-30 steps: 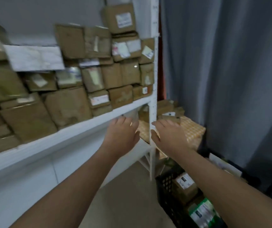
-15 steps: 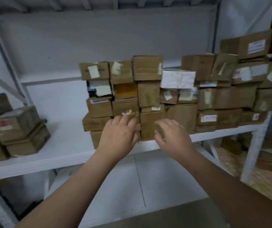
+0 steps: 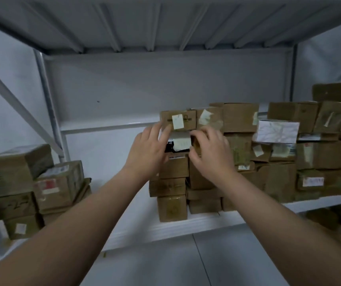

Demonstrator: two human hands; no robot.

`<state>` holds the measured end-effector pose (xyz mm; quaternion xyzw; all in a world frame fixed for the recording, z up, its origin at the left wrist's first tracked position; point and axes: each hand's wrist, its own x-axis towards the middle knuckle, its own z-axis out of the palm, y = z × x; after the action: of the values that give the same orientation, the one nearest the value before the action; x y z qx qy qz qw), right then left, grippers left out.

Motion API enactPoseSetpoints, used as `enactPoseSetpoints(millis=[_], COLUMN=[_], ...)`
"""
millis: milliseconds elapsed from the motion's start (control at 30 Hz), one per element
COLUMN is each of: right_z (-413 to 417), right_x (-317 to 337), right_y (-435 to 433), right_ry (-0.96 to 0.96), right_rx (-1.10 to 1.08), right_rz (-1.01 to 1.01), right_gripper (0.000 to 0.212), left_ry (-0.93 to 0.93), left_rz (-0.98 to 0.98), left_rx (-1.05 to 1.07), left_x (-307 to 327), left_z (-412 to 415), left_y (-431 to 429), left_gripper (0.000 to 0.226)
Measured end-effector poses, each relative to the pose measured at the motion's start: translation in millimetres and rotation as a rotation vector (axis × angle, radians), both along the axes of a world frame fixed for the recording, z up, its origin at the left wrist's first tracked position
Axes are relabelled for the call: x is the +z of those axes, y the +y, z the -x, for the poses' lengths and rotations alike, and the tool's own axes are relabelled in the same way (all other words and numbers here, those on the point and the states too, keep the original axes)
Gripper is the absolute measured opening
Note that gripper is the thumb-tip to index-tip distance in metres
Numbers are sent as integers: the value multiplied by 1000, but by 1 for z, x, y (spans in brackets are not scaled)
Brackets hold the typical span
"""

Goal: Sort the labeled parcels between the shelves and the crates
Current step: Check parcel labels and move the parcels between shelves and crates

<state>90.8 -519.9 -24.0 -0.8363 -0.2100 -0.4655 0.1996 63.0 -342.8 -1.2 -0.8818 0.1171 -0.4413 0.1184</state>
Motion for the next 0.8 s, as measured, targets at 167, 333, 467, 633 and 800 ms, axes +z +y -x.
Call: enactPoseSetpoints(millis=[167,333,467,633,800], right_z=[-26,-45,-52,-32,-7], right_x=[35,49,49,52,49], right_y=[-5,-7,-10,3,45], right_ry=[-54,32,73,82,413], right_rx=[-76,-72,-18,215,650], right_rz=[31,82,41,-221,-614], right_gripper=[48,60,56,53,49], left_ry=[-18,18,-45,-292,-504], left_rz=[-60,-92,-65,-11,-5], left_rx=[45,30,-45,-114,-225], left_x=[36,46,45,30,3], left_z=[-49,-70,-68,-47,-26], left_y=[-1,-5,2,25,50], left_gripper=[100,75,53,52,57])
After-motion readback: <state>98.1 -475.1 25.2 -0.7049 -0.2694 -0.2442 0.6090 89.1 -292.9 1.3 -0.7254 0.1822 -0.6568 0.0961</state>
